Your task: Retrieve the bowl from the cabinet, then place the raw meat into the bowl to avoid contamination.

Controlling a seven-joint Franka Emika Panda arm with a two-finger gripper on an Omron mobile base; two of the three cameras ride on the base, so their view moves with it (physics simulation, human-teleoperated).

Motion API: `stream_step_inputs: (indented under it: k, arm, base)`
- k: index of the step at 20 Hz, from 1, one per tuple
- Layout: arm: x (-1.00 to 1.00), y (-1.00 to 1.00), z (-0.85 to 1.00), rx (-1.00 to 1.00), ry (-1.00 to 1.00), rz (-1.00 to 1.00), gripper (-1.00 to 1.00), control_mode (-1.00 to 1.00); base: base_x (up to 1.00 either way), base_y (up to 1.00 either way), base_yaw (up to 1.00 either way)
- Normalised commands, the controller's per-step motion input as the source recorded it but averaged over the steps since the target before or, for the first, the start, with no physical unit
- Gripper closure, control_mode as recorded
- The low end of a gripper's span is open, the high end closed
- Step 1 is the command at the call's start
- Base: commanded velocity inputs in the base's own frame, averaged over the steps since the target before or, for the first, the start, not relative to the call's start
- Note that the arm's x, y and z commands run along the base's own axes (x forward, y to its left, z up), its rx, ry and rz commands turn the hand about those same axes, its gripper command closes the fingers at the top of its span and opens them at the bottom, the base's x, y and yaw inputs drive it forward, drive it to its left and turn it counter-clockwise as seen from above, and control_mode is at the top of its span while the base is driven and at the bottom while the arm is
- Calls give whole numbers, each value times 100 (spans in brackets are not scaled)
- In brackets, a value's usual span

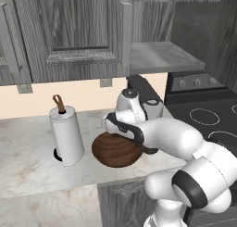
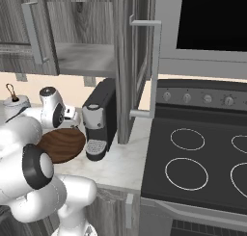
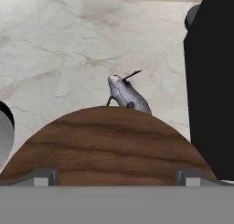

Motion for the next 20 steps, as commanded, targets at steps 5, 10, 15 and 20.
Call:
stream_step_inputs:
  k: [5, 10, 15, 20]
  arm:
    - [15, 0, -16, 0, -3, 0, -100, -100]
    - [19, 0, -9, 0, -1, -1, -100, -100]
    - [17, 0, -3, 0, 0, -2, -100, -100]
    - [17, 0, -1, 0, 0, -2, -100, -100]
  base:
    - [0, 0, 0]
    - [0, 0, 0]
    - [0, 0, 0]
    - [0, 0, 0]
